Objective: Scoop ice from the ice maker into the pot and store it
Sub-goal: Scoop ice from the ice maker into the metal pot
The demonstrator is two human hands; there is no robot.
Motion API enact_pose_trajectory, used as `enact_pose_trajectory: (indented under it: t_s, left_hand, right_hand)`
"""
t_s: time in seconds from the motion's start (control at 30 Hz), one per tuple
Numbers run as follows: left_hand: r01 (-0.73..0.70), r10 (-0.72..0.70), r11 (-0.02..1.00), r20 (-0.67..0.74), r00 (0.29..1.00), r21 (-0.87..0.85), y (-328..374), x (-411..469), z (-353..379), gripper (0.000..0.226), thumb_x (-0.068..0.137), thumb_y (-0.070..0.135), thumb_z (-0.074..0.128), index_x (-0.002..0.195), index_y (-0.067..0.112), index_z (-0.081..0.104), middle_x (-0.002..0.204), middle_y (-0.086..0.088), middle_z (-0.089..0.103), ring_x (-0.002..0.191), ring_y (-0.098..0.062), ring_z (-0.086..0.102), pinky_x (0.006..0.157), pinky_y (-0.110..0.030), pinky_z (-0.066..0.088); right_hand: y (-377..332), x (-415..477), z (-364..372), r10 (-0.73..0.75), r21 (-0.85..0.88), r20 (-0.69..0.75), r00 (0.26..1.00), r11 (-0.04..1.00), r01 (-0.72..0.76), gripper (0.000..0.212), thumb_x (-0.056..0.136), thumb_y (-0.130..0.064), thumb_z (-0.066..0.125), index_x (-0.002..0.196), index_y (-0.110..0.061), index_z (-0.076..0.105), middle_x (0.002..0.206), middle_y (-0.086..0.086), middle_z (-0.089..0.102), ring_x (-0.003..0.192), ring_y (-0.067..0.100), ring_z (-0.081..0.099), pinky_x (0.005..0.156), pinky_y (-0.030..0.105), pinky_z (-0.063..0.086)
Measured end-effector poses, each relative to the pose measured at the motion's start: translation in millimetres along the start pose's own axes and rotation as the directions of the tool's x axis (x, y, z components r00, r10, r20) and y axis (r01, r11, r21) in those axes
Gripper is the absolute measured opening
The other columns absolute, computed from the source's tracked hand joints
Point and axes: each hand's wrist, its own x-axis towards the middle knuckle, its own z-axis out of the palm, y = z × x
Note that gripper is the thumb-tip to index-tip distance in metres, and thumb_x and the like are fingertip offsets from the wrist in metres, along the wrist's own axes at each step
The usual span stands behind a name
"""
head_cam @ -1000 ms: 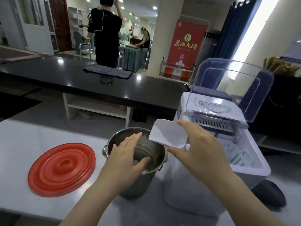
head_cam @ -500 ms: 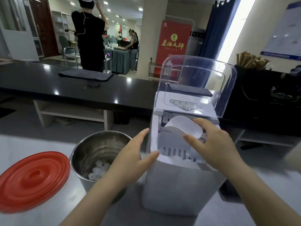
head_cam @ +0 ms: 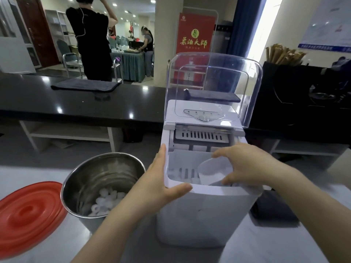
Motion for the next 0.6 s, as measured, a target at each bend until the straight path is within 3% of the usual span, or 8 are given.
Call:
enact_pose_trajectory:
  t_s: [0.17,0.23,0.33,0.4,0.6]
  left_hand:
    - [-0.002,0.002,1.0,-0.013,1.0,-0.006,0,-2,0,0.117,0.071,0.051,0.074,0.148,0.038,-0.012,0.152,0.029,0.009,0.136,0.008,0.02,0.111,-0.022,0.027]
    - [-0.001,0.001,1.0,-0.009,1.0,0.001,0,-2,0,0.116,0.072,0.05,0.074,0.148,0.038,-0.013,0.152,0.029,0.005,0.137,0.009,0.016,0.111,-0.021,0.024]
    - [0.003,-0.003,1.0,-0.01,1.0,0.014,0,-2,1,0.116,0.072,0.05,0.074,0.147,0.037,-0.013,0.151,0.03,0.002,0.137,0.01,0.013,0.11,-0.018,0.022]
    - [-0.001,0.001,1.0,-0.006,1.0,0.01,0,-2,1,0.116,0.072,0.051,0.074,0.148,0.038,-0.013,0.151,0.031,0.002,0.137,0.009,0.013,0.111,-0.02,0.023]
    - [0.017,-0.018,1.0,-0.02,1.0,-0.023,1,-4,1,0.115,0.071,0.048,0.075,0.148,0.04,-0.01,0.147,0.034,0.004,0.136,0.011,0.014,0.109,-0.017,0.023]
  right_hand:
    - [-9,8,13,-0.076,-0.006,0.07,0.995,0.997,0.077,0.065,0.077,-0.046,0.071,0.135,-0.034,0.046,0.133,-0.011,0.053,0.121,0.017,0.048,0.095,0.035,0.045]
    - [-13,14,19,-0.101,0.066,0.089,0.991,0.993,0.095,0.062,0.078,-0.042,0.071,0.135,-0.032,0.048,0.133,-0.01,0.053,0.12,0.016,0.048,0.095,0.03,0.043]
    - [-23,21,22,-0.154,0.193,0.146,0.977,0.973,0.124,0.055,0.081,-0.036,0.07,0.132,-0.03,0.052,0.127,-0.011,0.057,0.101,0.008,0.05,0.081,0.02,0.035]
    - [-29,25,24,-0.178,0.192,0.151,0.972,0.97,0.148,0.051,0.082,-0.035,0.069,0.131,-0.029,0.053,0.126,-0.01,0.058,0.103,0.009,0.051,0.076,0.018,0.03]
    - [-34,27,26,-0.193,0.323,0.155,0.969,0.937,0.135,0.053,0.08,-0.032,0.072,0.13,-0.028,0.054,0.125,-0.012,0.06,0.103,0.004,0.053,0.081,0.016,0.039]
